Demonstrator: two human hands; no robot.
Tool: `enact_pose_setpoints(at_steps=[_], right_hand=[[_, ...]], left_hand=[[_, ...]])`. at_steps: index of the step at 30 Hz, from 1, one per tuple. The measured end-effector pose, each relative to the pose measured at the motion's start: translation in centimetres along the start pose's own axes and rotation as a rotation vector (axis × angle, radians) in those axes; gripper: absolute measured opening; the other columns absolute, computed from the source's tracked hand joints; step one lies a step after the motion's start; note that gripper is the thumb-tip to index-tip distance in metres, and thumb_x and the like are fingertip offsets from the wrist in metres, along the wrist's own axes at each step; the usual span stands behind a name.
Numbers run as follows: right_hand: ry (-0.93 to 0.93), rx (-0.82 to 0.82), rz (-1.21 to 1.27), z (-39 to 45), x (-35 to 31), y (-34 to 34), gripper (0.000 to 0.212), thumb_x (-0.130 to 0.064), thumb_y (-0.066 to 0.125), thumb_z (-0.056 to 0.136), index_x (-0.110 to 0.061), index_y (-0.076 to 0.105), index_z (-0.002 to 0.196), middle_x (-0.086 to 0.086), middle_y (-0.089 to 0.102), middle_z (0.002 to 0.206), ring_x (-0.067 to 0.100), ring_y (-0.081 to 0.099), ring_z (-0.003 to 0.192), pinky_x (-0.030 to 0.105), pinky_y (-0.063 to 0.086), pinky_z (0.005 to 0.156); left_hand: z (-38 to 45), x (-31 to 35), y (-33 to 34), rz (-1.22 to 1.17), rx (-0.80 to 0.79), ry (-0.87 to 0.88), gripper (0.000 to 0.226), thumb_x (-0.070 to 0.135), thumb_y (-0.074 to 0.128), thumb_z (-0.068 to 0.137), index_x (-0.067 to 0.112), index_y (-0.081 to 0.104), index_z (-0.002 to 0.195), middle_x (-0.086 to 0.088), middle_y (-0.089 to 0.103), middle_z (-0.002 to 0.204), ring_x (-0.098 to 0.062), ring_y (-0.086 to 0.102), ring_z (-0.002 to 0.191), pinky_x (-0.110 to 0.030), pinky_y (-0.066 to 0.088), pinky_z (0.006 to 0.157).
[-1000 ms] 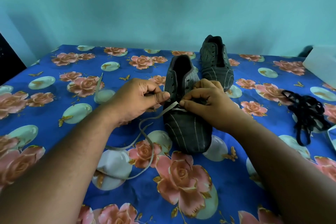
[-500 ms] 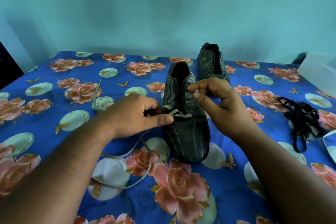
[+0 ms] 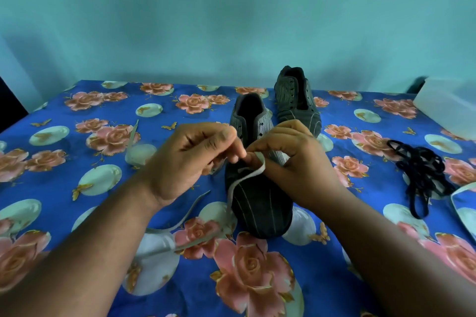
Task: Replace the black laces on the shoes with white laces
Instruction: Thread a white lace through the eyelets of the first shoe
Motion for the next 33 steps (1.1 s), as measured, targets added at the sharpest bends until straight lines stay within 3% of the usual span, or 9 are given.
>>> enact_pose_setpoints(at_steps=[3,6,8,10,16,23,27,31,33], right_hand=[[0.084,0.072,0.184,0.1,-0.1,-1.3,0.006,-0.036,0.077,0.087,-0.042,0.074,0.089,-0.021,0.072,0.089,0.008,0.059,0.098,0.025,0.047,0.086],[0.26,0.122,0.424,0.3,0.3,-2.5,0.005,-0.031,0.075,0.085,-0.033,0.073,0.08,-0.017,0.067,0.07,0.005,0.062,0.068,0.02,0.048,0.063],[0.423,0.145,0.63,-0.1,1.4,-3.1,0.014,-0.028,0.075,0.082,-0.016,0.071,0.078,0.005,0.062,0.064,0.013,0.047,0.043,0.023,0.04,0.042],[0.534,0.148,0.749,-0.6,2.6,-3.4,0.026,-0.037,0.076,0.08,-0.012,0.069,0.082,0.027,0.053,0.075,0.024,0.039,0.043,0.031,0.038,0.042],[0.623,0.318,1.185,-0.3,6.2,-5.4,0.017,-0.032,0.074,0.08,-0.02,0.064,0.078,-0.004,0.051,0.066,0.013,0.045,0.058,0.027,0.043,0.058],[1.131,0.485,0.911,-3.9,14.0,-8.5,0.012,-0.007,0.057,0.102,-0.011,0.068,0.101,0.0,0.071,0.074,0.008,0.053,0.049,0.019,0.046,0.044],[1.172,0.436,0.688,-4.5,15.2,-9.3,0.029,0.0,0.059,0.099,-0.013,0.06,0.124,0.01,0.072,0.097,0.019,0.063,0.07,0.03,0.055,0.058],[0.727,0.393,-0.058,-2.2,11.5,-9.8,0.047,-0.006,0.058,0.091,-0.022,0.056,0.135,0.001,0.055,0.119,0.018,0.052,0.1,0.035,0.047,0.088],[0.353,0.279,-0.048,-0.5,7.0,-8.1,0.033,-0.025,0.061,0.095,-0.025,0.065,0.128,-0.006,0.059,0.115,0.012,0.052,0.106,0.028,0.042,0.094]], left_hand=[[0.4,-1.2,0.7,0.122,-0.02,-0.027,0.022,0.027,0.053,0.104,0.025,0.072,0.114,0.009,0.067,0.094,-0.007,0.06,0.081,-0.028,0.05,0.072],[0.5,-2.2,2.0,0.349,-0.138,-0.024,0.024,0.03,0.059,0.098,0.029,0.071,0.119,0.001,0.059,0.11,-0.019,0.058,0.113,-0.039,0.047,0.104],[0.5,-2.1,2.2,0.333,-0.117,-0.031,0.02,0.033,0.063,0.095,0.032,0.074,0.112,0.004,0.057,0.108,-0.017,0.058,0.113,-0.033,0.046,0.103],[0.5,-2.1,2.2,0.328,-0.085,-0.019,0.015,0.036,0.066,0.094,0.031,0.074,0.105,0.007,0.059,0.103,-0.018,0.06,0.107,-0.032,0.048,0.099],[0.5,-2.6,1.8,0.313,-0.09,-0.025,0.011,0.041,0.068,0.095,0.032,0.072,0.092,0.01,0.055,0.094,-0.015,0.053,0.089,-0.026,0.043,0.082],[0.5,-2.1,1.8,0.154,-0.098,-0.003,0.022,0.043,0.065,0.09,0.024,0.073,0.083,0.006,0.052,0.089,-0.015,0.05,0.089,-0.023,0.04,0.085],[0.6,-2.2,1.9,0.158,-0.063,0.01,0.027,0.049,0.065,0.09,0.024,0.074,0.084,0.007,0.053,0.086,-0.017,0.049,0.085,-0.025,0.04,0.081],[0.7,-2.3,1.8,0.165,-0.005,-0.013,0.016,0.038,0.071,0.089,0.025,0.078,0.096,0.006,0.059,0.092,-0.026,0.053,0.089,-0.03,0.046,0.084],[0.6,-2.1,1.8,0.189,-0.007,0.002,0.019,0.039,0.07,0.089,0.024,0.077,0.098,0.005,0.059,0.093,-0.024,0.055,0.09,-0.031,0.048,0.085]])
Point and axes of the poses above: each hand's wrist, its own z-axis towards the middle knuckle, its own y-axis out of the palm, x = y × z, the point moved 5 cm from there along z, towards the middle knuckle
